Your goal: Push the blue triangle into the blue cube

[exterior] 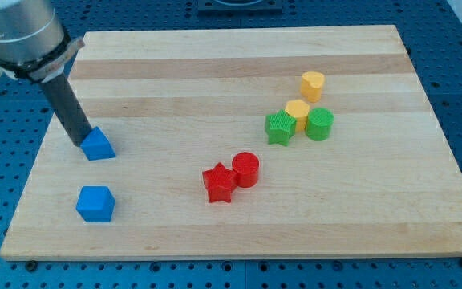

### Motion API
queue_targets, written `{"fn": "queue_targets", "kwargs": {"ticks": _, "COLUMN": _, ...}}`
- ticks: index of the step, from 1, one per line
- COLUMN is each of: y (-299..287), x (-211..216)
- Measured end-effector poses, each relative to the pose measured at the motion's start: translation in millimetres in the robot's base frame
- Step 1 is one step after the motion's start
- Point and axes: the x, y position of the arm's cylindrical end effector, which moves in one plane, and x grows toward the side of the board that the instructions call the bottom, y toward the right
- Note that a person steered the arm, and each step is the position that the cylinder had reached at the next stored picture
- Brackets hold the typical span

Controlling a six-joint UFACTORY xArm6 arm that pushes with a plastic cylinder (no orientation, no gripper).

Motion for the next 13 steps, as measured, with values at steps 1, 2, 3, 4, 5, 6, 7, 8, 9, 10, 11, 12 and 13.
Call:
{"fn": "queue_targets", "kwargs": {"ticks": 1, "y": 7, "x": 23}}
{"fn": "queue_targets", "kwargs": {"ticks": 2, "y": 9, "x": 29}}
{"fn": "queue_targets", "kwargs": {"ticks": 3, "y": 9, "x": 28}}
{"fn": "queue_targets", "kwargs": {"ticks": 4, "y": -18, "x": -37}}
{"fn": "queue_targets", "kwargs": {"ticks": 5, "y": 21, "x": -53}}
{"fn": "queue_targets", "kwargs": {"ticks": 6, "y": 25, "x": -52}}
{"fn": "queue_targets", "kwargs": {"ticks": 7, "y": 44, "x": -31}}
{"fn": "queue_targets", "kwargs": {"ticks": 8, "y": 44, "x": -20}}
{"fn": "queue_targets", "kwargs": {"ticks": 9, "y": 44, "x": -8}}
{"fn": "queue_targets", "kwargs": {"ticks": 10, "y": 39, "x": 4}}
{"fn": "queue_targets", "kwargs": {"ticks": 11, "y": 39, "x": 5}}
{"fn": "queue_targets", "kwargs": {"ticks": 12, "y": 39, "x": 23}}
{"fn": "queue_targets", "kwargs": {"ticks": 13, "y": 39, "x": 41}}
